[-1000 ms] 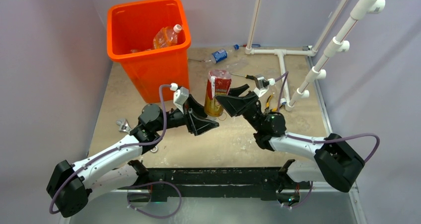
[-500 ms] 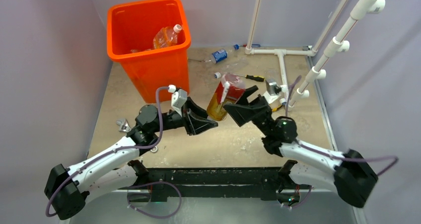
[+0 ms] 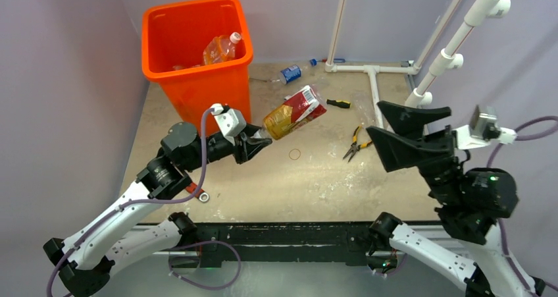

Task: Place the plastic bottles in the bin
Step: Pick up the plastic bottle at the center of the board.

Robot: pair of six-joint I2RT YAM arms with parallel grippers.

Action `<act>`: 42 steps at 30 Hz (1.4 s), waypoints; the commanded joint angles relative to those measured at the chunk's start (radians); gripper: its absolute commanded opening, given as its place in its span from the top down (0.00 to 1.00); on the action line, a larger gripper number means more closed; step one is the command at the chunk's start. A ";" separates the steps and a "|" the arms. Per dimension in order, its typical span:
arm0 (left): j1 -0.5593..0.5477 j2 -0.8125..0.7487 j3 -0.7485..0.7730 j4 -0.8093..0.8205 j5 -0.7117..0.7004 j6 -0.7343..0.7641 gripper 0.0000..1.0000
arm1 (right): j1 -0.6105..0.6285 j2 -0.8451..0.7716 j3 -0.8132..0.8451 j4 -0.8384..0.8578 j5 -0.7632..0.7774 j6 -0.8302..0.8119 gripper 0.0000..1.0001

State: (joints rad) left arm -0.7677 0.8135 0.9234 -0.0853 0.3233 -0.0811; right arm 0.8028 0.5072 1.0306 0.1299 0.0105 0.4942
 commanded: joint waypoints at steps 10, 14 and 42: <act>0.002 -0.086 0.102 -0.210 -0.021 0.485 1.00 | 0.001 0.211 0.251 -0.525 0.018 -0.034 0.01; -0.001 -0.053 0.148 -0.279 0.005 0.599 1.00 | 0.001 0.249 0.250 -0.470 0.003 0.018 0.01; -0.022 -0.106 0.156 -0.258 0.006 0.661 1.00 | -0.031 0.328 0.291 -0.496 -0.095 0.036 0.01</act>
State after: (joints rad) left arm -0.7868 0.7227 1.0809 -0.3828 0.3145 0.5480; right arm 0.7776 0.8619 1.2881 -0.3531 -0.0734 0.5495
